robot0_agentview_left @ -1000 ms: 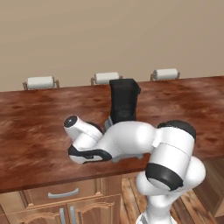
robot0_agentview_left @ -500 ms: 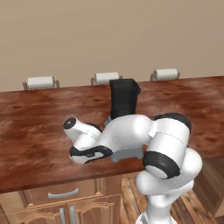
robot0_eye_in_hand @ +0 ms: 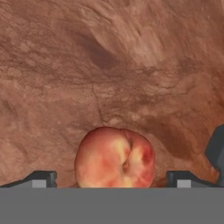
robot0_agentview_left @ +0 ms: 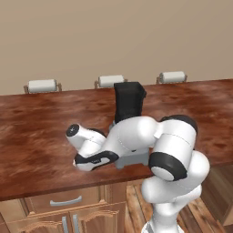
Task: Open the blender lid, put the peach in the blender, close the lid, and start the blender.
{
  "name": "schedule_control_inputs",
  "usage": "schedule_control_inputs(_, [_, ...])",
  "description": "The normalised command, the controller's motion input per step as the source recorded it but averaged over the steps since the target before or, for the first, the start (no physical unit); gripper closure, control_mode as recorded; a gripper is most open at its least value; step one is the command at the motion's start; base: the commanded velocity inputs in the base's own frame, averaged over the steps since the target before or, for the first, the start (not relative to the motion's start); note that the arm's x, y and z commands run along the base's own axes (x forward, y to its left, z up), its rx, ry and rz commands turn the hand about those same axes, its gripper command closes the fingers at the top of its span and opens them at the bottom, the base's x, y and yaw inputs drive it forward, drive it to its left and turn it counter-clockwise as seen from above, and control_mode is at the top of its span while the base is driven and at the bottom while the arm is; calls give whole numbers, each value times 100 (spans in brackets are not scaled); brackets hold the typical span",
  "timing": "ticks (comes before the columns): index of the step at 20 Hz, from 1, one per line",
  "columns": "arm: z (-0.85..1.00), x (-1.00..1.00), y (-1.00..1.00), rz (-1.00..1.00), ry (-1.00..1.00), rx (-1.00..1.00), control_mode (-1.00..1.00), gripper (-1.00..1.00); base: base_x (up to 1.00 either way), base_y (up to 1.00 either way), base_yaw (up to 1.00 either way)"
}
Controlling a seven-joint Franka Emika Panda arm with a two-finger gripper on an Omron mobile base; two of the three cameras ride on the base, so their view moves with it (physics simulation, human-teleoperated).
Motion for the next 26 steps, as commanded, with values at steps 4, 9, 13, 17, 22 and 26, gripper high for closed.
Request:
schedule_control_inputs(4, [-4,8,-12,0,-5,0,-100,-100,0,0,0])
schedule_control_inputs(9, [-8,5,-16,0,-7,0,-100,-100,0,0,0])
schedule_control_inputs(13, [-18,8,-9,0,-3,0,-100,-100,0,0,0])
schedule_control_inputs(17, [-30,14,-1,0,0,0,-100,-100,0,0,0])
schedule_control_inputs(22, [-40,7,0,0,0,0,-100,100,0,0,0])
schedule_control_inputs(26, [-33,0,0,0,0,0,-100,100,0,0,0])
